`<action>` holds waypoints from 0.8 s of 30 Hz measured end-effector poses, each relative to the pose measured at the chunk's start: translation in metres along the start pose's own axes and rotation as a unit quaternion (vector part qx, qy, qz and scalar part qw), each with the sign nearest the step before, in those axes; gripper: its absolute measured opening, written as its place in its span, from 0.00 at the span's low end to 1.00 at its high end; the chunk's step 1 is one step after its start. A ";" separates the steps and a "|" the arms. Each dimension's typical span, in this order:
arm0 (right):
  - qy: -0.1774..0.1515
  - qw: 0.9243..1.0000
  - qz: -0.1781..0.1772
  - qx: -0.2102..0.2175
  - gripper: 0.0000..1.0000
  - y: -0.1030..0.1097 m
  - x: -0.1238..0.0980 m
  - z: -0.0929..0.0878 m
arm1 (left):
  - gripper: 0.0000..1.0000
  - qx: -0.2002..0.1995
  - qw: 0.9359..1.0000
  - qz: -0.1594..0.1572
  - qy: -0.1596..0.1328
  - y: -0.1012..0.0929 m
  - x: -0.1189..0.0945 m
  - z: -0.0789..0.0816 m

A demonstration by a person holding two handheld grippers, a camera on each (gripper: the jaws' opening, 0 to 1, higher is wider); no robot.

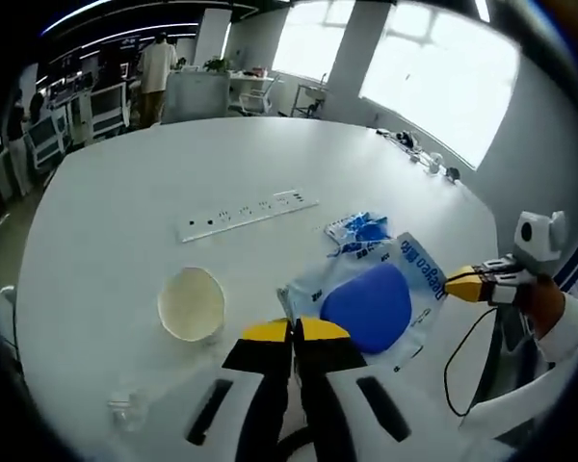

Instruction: Arrange the tabletop items into an orderly group along one side of the table until the central work area is clear of visible clutter.

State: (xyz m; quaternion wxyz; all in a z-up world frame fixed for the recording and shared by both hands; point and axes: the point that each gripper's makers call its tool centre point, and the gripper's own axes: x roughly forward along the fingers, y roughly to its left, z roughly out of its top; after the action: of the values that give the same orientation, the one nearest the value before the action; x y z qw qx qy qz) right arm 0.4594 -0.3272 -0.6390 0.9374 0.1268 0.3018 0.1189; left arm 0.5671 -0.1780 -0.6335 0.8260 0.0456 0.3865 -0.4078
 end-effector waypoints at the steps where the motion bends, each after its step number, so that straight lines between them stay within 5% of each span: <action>1: -0.002 1.000 -0.001 0.000 0.00 -0.001 0.001 0.002 | 0.00 0.003 1.000 0.002 0.000 0.000 0.002 0.001; 10: -0.009 0.999 -0.017 -0.025 0.00 -0.024 0.024 0.018 | 0.00 0.014 0.999 0.039 -0.015 0.005 0.023 0.015; 24: 0.008 0.997 -0.028 -0.073 0.00 -0.039 0.067 0.016 | 0.00 0.061 0.989 0.127 -0.032 0.020 0.058 0.020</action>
State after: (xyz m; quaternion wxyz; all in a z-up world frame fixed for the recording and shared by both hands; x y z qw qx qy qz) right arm 0.5273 -0.3464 -0.6745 0.9448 0.0489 0.3028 0.1148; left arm 0.6150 -0.2096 -0.6639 0.8790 0.1313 0.3252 -0.3231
